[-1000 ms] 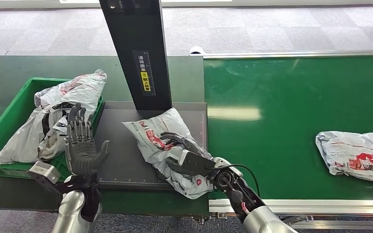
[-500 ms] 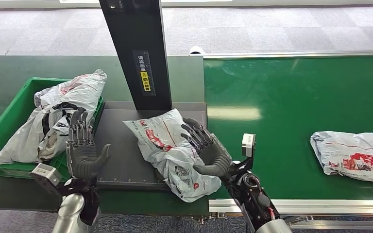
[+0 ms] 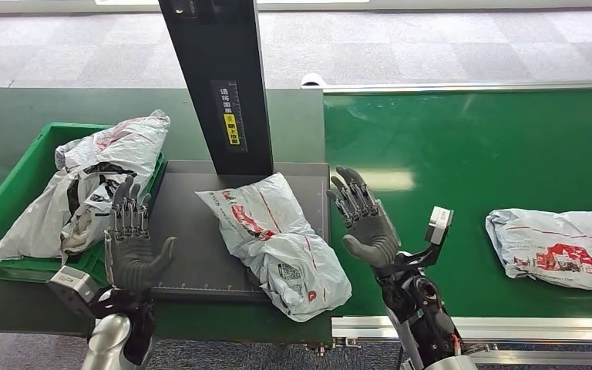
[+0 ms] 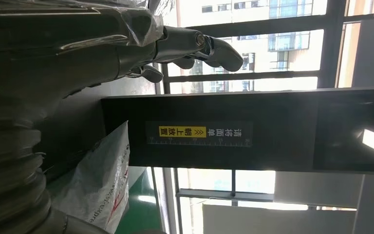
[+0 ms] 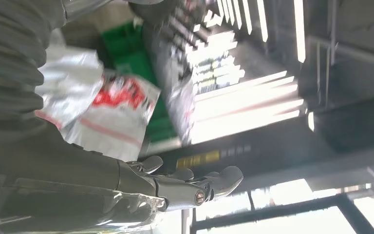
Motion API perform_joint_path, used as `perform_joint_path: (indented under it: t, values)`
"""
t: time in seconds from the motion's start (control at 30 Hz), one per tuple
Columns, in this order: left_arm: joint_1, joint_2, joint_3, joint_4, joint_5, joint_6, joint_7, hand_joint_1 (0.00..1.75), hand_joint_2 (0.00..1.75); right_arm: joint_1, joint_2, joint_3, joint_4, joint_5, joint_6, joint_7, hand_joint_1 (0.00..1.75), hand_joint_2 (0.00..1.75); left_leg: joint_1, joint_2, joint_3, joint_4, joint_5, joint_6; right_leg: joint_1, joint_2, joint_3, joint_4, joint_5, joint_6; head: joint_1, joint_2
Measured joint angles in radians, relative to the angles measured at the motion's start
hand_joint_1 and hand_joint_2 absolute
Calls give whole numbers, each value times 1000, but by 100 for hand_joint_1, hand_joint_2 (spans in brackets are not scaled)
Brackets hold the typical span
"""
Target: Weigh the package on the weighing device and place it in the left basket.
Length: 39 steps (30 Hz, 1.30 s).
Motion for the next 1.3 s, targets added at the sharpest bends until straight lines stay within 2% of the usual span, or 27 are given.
perform_joint_path:
  t: [0.23,0.37,0.57,0.63,0.73,0.8,0.9,1.07,1.2,1.3]
  values:
    - [20,2,3,-21,-17,-12,0,0,175,39,-36,-37,-52,73,-86,-23,0,175,0,0,0,0,0,0,0,0,0,0,0,0,0,0]
    - [24,3,3,-23,-33,-32,0,0,175,68,-43,-67,-97,135,-179,-22,0,175,0,0,0,0,0,0,0,0,0,0,0,0,0,0]
    - [29,3,2,-28,-39,-47,1,0,175,105,-48,-116,-158,159,-213,-7,0,175,0,0,0,0,0,0,0,0,0,0,0,0,0,0]
    - [29,4,-1,-27,-50,-78,15,0,175,115,-49,-135,-175,176,-268,-2,0,175,0,0,0,0,0,0,0,0,0,0,0,0,0,0]
    - [29,8,-20,-19,-140,-130,57,0,175,135,-51,-211,-216,250,-402,30,0,175,0,-1,0,0,0,0,0,-2,0,0,0,0,0,0]
    - [29,12,-47,-11,-249,-132,91,0,175,147,-53,-273,-239,307,-440,50,0,175,0,-1,0,0,0,0,0,-2,0,0,0,0,0,0]
    - [19,15,-107,18,-428,-89,159,0,175,163,-53,-343,-262,364,-436,63,0,175,-1,0,0,0,0,0,-1,-1,0,0,0,0,0,0]
    - [-38,12,-208,138,-693,74,321,0,175,177,-36,-385,-283,434,-411,71,0,175,-1,0,0,0,0,0,-1,-1,0,0,0,0,0,0]
    - [-86,6,-255,259,-804,105,441,0,175,178,-20,-389,-285,467,-403,71,0,175,0,0,1,0,0,0,0,-1,0,0,0,0,0,0]
    - [-108,3,-269,325,-823,110,463,0,175,177,-11,-391,-285,475,-403,71,0,175,0,0,1,0,0,0,0,-1,1,0,0,0,0,0]
